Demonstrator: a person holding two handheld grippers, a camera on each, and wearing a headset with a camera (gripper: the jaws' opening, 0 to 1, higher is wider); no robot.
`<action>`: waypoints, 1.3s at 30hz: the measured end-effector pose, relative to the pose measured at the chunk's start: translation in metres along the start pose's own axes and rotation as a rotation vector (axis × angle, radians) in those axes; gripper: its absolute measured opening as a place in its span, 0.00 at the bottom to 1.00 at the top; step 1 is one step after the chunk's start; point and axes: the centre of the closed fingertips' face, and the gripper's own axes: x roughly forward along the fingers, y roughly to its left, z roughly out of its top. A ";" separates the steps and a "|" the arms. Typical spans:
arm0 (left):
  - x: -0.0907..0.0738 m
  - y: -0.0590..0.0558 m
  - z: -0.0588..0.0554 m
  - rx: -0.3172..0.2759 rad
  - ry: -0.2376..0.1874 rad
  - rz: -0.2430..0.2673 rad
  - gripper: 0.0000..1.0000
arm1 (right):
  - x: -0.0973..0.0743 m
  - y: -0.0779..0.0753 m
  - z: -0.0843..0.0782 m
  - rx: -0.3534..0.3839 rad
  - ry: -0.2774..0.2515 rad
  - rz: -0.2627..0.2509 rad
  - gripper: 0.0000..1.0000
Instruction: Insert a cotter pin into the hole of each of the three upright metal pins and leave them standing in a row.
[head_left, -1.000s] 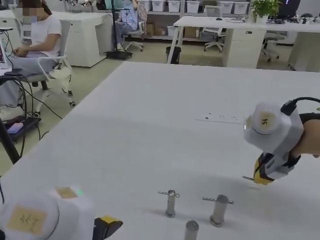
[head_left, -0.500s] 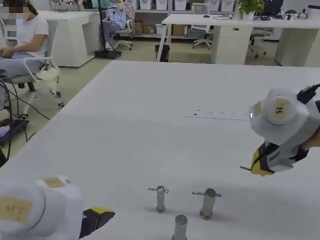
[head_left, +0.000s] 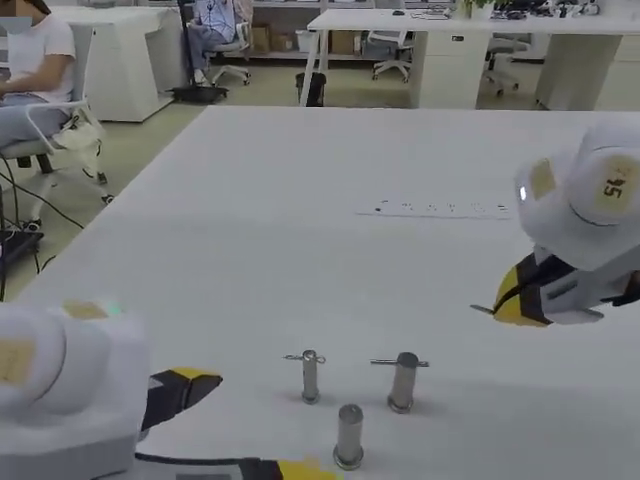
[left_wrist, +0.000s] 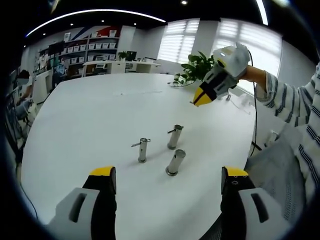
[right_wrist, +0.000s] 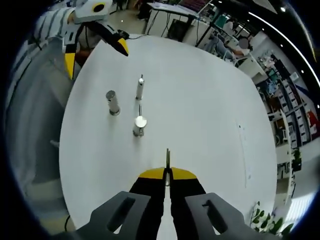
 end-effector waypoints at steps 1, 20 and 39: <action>0.000 0.000 0.001 -0.001 -0.002 -0.002 0.84 | -0.002 0.000 0.002 -0.001 -0.007 -0.013 0.03; 0.009 -0.016 0.035 -0.089 -0.121 -0.065 0.75 | -0.016 0.043 0.037 0.051 -0.206 -0.022 0.03; 0.026 -0.052 0.052 -0.150 -0.127 -0.210 0.62 | -0.014 0.080 0.056 0.038 -0.312 -0.040 0.03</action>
